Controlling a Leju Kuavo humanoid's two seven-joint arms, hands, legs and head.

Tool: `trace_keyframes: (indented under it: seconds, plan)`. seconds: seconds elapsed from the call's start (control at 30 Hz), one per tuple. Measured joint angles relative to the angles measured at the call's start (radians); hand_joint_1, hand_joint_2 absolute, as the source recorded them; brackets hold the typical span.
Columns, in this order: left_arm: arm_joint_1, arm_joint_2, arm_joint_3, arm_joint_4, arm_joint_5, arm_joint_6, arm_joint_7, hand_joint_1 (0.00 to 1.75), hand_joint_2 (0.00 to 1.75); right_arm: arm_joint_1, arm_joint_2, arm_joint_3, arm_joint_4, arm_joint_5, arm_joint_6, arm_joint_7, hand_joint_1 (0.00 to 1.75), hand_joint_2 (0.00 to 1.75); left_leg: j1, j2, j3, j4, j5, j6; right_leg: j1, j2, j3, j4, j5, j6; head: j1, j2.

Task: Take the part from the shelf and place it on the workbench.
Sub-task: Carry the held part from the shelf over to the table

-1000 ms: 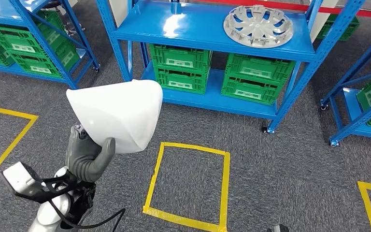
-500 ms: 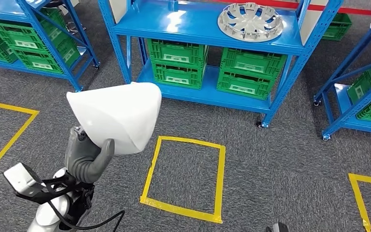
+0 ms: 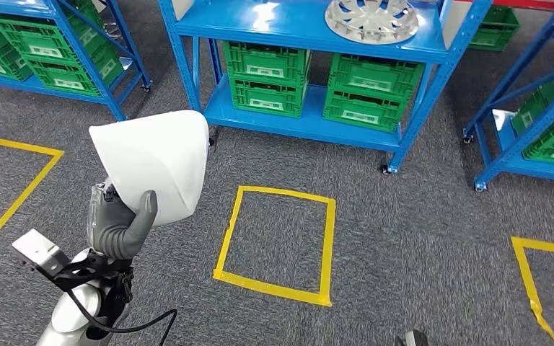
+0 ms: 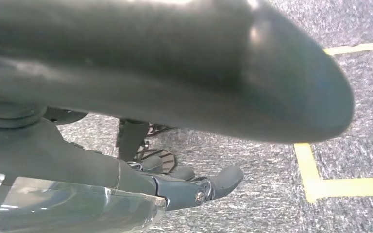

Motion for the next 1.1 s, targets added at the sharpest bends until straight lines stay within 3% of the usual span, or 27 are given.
trace_keyframes:
  seconds: [0.07, 0.1, 0.13, 0.17, 0.23, 0.27, 0.3, 0.33, 0.4, 0.47, 0.5, 0.57, 0.6, 0.63, 0.67, 0.73, 0.77, 0.8, 0.83, 0.87, 0.9, 0.97, 1.0, 1.03, 1.1]
  plan:
    - [0.006, 0.0, 0.011, 0.002, -0.002, 0.014, 0.002, 1.68, 1.75, 0.003, 0.0, 0.001, -0.001, -0.003, 0.003, 0.0, 0.0, 0.0, 0.004, 0.0, -0.007, 0.005, 0.013, -0.011, 0.003, -0.002, -0.007, -0.008, 0.001, -0.019, 0.001, 0.0]
    - [0.01, 0.0, 0.017, 0.004, -0.002, 0.021, 0.003, 1.68, 1.75, 0.005, 0.0, 0.002, -0.001, -0.004, 0.005, 0.0, 0.0, 0.0, 0.006, -0.001, -0.011, 0.012, 0.001, -0.016, 0.002, -0.004, -0.013, -0.007, 0.009, -0.028, 0.0, 0.0]
    - [0.014, -0.001, 0.023, 0.004, -0.002, 0.027, 0.003, 1.68, 1.75, 0.007, 0.0, 0.002, -0.001, -0.005, 0.005, -0.001, 0.0, 0.0, 0.009, -0.003, -0.017, 0.034, -0.032, -0.023, 0.0, -0.006, -0.022, -0.007, 0.019, -0.038, -0.001, 0.0]
    - [0.018, -0.001, 0.03, 0.004, -0.002, 0.031, 0.004, 1.68, 1.75, 0.007, 0.0, 0.003, -0.001, -0.006, 0.006, -0.001, 0.0, 0.0, 0.013, -0.005, -0.027, 0.076, -0.084, -0.029, -0.001, -0.008, -0.034, -0.007, 0.032, -0.045, -0.003, 0.0]
    - [0.025, -0.001, 0.04, 0.004, -0.002, 0.036, 0.004, 1.68, 1.75, 0.008, -0.001, 0.004, -0.001, -0.007, 0.006, -0.002, 0.0, 0.0, 0.018, -0.007, -0.048, 0.205, -0.193, -0.039, 0.001, -0.009, -0.061, -0.006, 0.058, -0.049, -0.006, 0.0]
    - [0.028, -0.001, 0.043, 0.005, -0.002, 0.037, 0.004, 1.68, 1.75, 0.008, -0.002, 0.004, -0.001, -0.007, 0.006, -0.002, 0.0, 0.0, 0.02, -0.007, -0.054, 0.267, -0.217, -0.042, 0.003, -0.009, -0.076, -0.005, 0.072, -0.048, -0.006, 0.0]
    - [0.031, -0.001, 0.045, 0.005, -0.002, 0.037, 0.004, 1.68, 1.75, 0.008, -0.002, 0.005, -0.001, -0.007, 0.006, -0.002, 0.0, 0.0, 0.022, -0.007, -0.048, 0.305, -0.214, -0.043, 0.004, -0.009, -0.091, -0.004, 0.084, -0.047, -0.007, 0.0]
    - [0.033, -0.001, 0.046, 0.005, -0.002, 0.037, 0.004, 1.68, 1.75, 0.009, -0.002, 0.005, -0.001, -0.007, 0.006, -0.002, 0.0, 0.0, 0.022, -0.007, -0.026, 0.308, -0.192, -0.042, 0.004, -0.009, -0.107, -0.004, 0.097, -0.044, -0.007, 0.0]
    - [0.034, -0.001, 0.048, 0.005, -0.002, 0.037, 0.004, 1.68, 1.75, 0.009, -0.002, 0.006, -0.002, -0.007, 0.006, -0.002, 0.0, 0.0, 0.023, -0.009, 0.071, 0.21, -0.15, -0.037, 0.004, -0.008, -0.132, -0.003, 0.12, -0.037, -0.007, 0.0]
    - [0.033, -0.002, 0.051, 0.005, -0.003, 0.038, 0.004, 1.68, 1.75, 0.008, -0.002, 0.007, -0.002, -0.007, 0.006, -0.003, 0.0, 0.0, 0.018, -0.015, 0.187, 0.051, -0.167, -0.028, 0.006, -0.007, -0.144, -0.004, 0.139, -0.026, -0.006, 0.0]
    - [0.033, -0.002, 0.053, 0.005, -0.003, 0.038, 0.004, 1.68, 1.75, 0.008, -0.002, 0.008, -0.002, -0.007, 0.006, -0.003, 0.0, 0.0, 0.014, -0.017, 0.219, 0.0, -0.183, -0.023, 0.004, -0.007, -0.147, -0.005, 0.149, -0.02, -0.006, 0.0]
    - [0.035, -0.003, 0.059, 0.004, -0.005, 0.043, 0.002, 1.68, 1.75, 0.01, -0.002, 0.008, -0.002, -0.009, 0.006, -0.003, 0.0, 0.0, 0.005, -0.015, 0.221, -0.032, -0.18, -0.009, 0.0, -0.007, -0.154, -0.013, 0.172, -0.004, -0.006, 0.0]
    - [0.038, -0.003, 0.061, 0.002, -0.008, 0.046, 0.001, 1.68, 1.75, 0.012, -0.002, 0.008, -0.001, -0.01, 0.006, -0.005, 0.0, 0.0, 0.003, -0.013, 0.211, -0.035, -0.166, 0.001, -0.002, -0.006, -0.162, -0.011, 0.171, -0.001, -0.007, 0.0]
    - [0.042, -0.004, 0.065, -0.003, -0.011, 0.05, -0.001, 1.68, 1.75, 0.015, -0.001, 0.008, -0.001, -0.012, 0.006, -0.006, 0.0, 0.0, 0.002, -0.011, 0.197, -0.039, -0.149, 0.012, -0.003, -0.006, -0.175, 0.004, 0.15, -0.003, -0.006, 0.0]
    - [0.047, -0.005, 0.069, -0.01, -0.014, 0.053, -0.003, 1.68, 1.75, 0.019, 0.0, 0.008, 0.0, -0.014, 0.006, -0.008, 0.0, 0.0, 0.003, -0.01, 0.181, -0.043, -0.132, 0.02, -0.003, -0.006, -0.19, 0.039, 0.112, -0.011, -0.004, 0.0]
    - [0.059, -0.007, 0.079, -0.027, -0.021, 0.057, -0.004, 1.68, 1.75, 0.022, 0.001, 0.009, 0.0, -0.017, 0.006, -0.012, 0.0, 0.0, -0.002, -0.009, 0.144, -0.042, -0.101, 0.032, -0.001, -0.005, -0.225, 0.164, 0.011, -0.028, 0.002, 0.0]
    - [0.065, -0.008, 0.083, -0.034, -0.023, 0.057, -0.005, 1.68, 1.75, 0.023, 0.0, 0.009, 0.0, -0.018, 0.007, -0.014, 0.0, 0.0, -0.006, -0.008, 0.125, -0.042, -0.086, 0.034, 0.0, -0.005, -0.235, 0.232, -0.019, -0.027, 0.002, 0.0]
    - [0.07, -0.008, 0.086, -0.04, -0.025, 0.057, -0.005, 1.68, 1.75, 0.023, -0.001, 0.008, 0.0, -0.019, 0.007, -0.015, 0.0, 0.0, -0.009, -0.008, 0.106, -0.041, -0.072, 0.035, 0.001, -0.005, -0.235, 0.282, -0.026, -0.022, 0.003, 0.0]
    - [0.075, -0.008, 0.088, -0.044, -0.025, 0.057, -0.005, 1.68, 1.75, 0.024, -0.001, 0.008, 0.0, -0.019, 0.007, -0.016, 0.0, 0.0, -0.012, -0.008, 0.087, -0.04, -0.057, 0.035, 0.003, -0.005, -0.219, 0.301, -0.013, -0.013, 0.003, 0.0]
    - [0.08, -0.008, 0.09, -0.048, -0.026, 0.057, -0.005, 1.68, 1.75, 0.024, -0.002, 0.008, 0.0, -0.02, 0.007, -0.016, 0.0, 0.0, -0.014, -0.008, 0.068, -0.038, -0.043, 0.035, 0.006, -0.005, -0.186, 0.284, 0.013, -0.005, 0.002, 0.0]
    - [0.083, -0.008, 0.091, -0.052, -0.026, 0.057, -0.005, 1.68, 1.75, 0.023, -0.002, 0.009, 0.0, -0.02, 0.007, -0.016, 0.0, 0.0, -0.015, -0.009, 0.05, -0.034, -0.03, 0.034, 0.009, -0.005, -0.134, 0.23, 0.033, -0.003, 0.003, 0.0]
    - [0.087, -0.009, 0.094, -0.06, -0.029, 0.056, -0.005, 1.68, 1.75, 0.021, -0.004, 0.009, -0.001, -0.02, 0.007, -0.017, 0.0, 0.0, -0.017, -0.01, 0.02, -0.023, -0.008, 0.028, 0.018, -0.006, -0.006, 0.061, 0.02, -0.015, 0.002, 0.0]
    - [0.088, -0.009, 0.096, -0.065, -0.032, 0.055, -0.005, 1.68, 1.75, 0.019, -0.005, 0.009, -0.002, -0.02, 0.007, -0.017, 0.0, 0.0, -0.017, -0.009, 0.012, -0.019, 0.003, 0.024, 0.022, -0.006, 0.037, -0.005, 0.002, -0.024, 0.001, 0.0]
    - [0.091, -0.01, 0.098, -0.07, -0.037, 0.052, -0.005, 1.68, 1.75, 0.018, -0.006, 0.01, -0.002, -0.02, 0.008, -0.018, 0.0, 0.0, -0.016, -0.008, 0.007, -0.017, 0.014, 0.019, 0.026, -0.005, 0.059, -0.046, -0.013, -0.031, 0.0, 0.0]
    - [0.1, -0.014, 0.104, -0.083, -0.048, 0.042, -0.003, 1.68, 1.75, 0.021, -0.005, 0.013, -0.001, -0.02, 0.012, -0.019, 0.0, 0.0, -0.012, -0.008, 0.001, -0.017, 0.029, 0.007, 0.027, -0.005, 0.049, -0.055, -0.003, -0.041, 0.001, 0.0]
